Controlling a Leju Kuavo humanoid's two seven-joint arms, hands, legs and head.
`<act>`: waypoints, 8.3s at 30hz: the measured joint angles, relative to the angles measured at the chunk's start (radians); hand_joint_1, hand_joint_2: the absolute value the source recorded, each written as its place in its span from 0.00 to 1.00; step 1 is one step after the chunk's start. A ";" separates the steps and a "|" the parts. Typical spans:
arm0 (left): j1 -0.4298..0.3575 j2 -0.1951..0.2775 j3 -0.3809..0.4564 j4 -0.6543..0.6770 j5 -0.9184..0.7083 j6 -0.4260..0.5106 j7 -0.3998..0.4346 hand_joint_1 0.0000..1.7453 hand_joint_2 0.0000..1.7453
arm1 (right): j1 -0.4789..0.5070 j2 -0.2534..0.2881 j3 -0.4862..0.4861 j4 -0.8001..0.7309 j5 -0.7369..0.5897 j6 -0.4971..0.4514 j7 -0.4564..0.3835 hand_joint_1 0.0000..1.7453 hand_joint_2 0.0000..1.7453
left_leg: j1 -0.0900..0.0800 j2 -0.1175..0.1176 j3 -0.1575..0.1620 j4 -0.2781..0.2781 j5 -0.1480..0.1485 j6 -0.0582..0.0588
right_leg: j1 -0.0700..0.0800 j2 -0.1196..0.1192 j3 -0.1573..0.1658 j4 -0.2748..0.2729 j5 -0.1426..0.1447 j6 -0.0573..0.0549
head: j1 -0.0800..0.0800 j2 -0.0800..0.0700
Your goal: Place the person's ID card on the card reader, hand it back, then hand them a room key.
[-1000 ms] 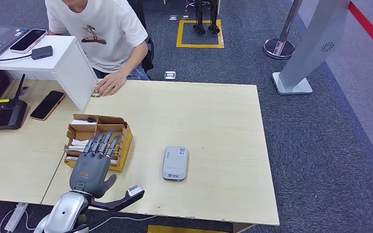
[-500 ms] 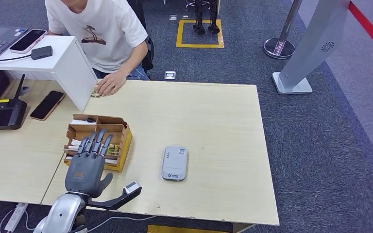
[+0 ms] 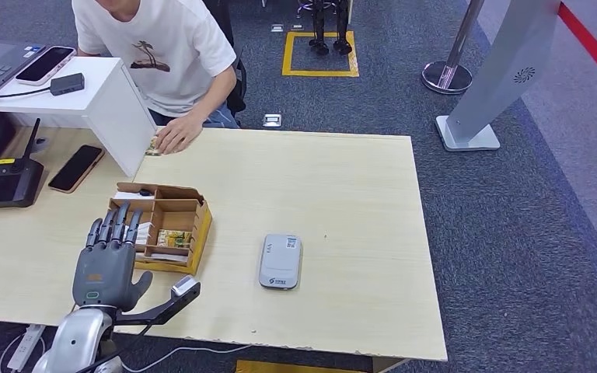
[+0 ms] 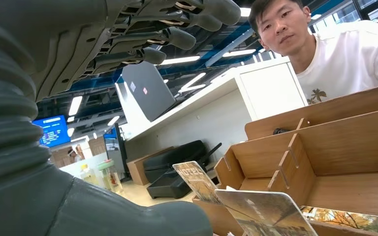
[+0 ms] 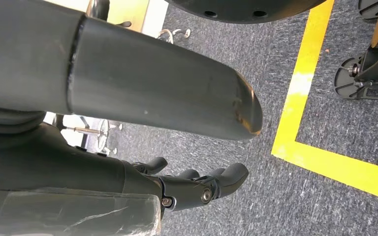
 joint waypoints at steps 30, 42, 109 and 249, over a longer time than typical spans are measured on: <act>-0.010 -0.052 0.086 0.060 0.000 -0.012 -0.085 0.13 1.00 | -0.001 0.000 0.007 -0.004 0.005 0.004 -0.001 0.00 0.00 | 0.000 0.000 0.000 0.000 0.000 0.000 | 0.000 0.000 0.000 0.000 0.000 0.000 | 0.000 0.000; -0.026 -0.072 0.089 0.080 0.000 -0.014 -0.095 0.30 1.00 | -0.001 0.000 0.009 -0.004 0.008 0.008 -0.001 0.00 0.00 | 0.000 0.000 0.000 0.000 0.000 0.000 | 0.000 0.000 0.000 0.000 0.000 0.000 | 0.000 0.000; -0.077 -0.119 0.152 0.209 0.000 0.015 -0.158 0.00 1.00 | -0.001 -0.001 0.032 -0.004 0.037 0.017 -0.007 0.00 0.00 | 0.000 0.000 0.000 0.000 0.000 0.000 | 0.000 0.000 0.000 0.000 0.000 0.000 | 0.000 0.000; -0.056 -0.076 0.130 0.183 0.000 -0.011 -0.116 0.00 1.00 | -0.001 -0.001 0.044 -0.004 0.040 0.019 -0.002 0.00 0.00 | 0.000 0.000 0.000 0.000 0.000 0.000 | 0.000 0.000 0.000 0.000 0.000 0.000 | 0.000 0.000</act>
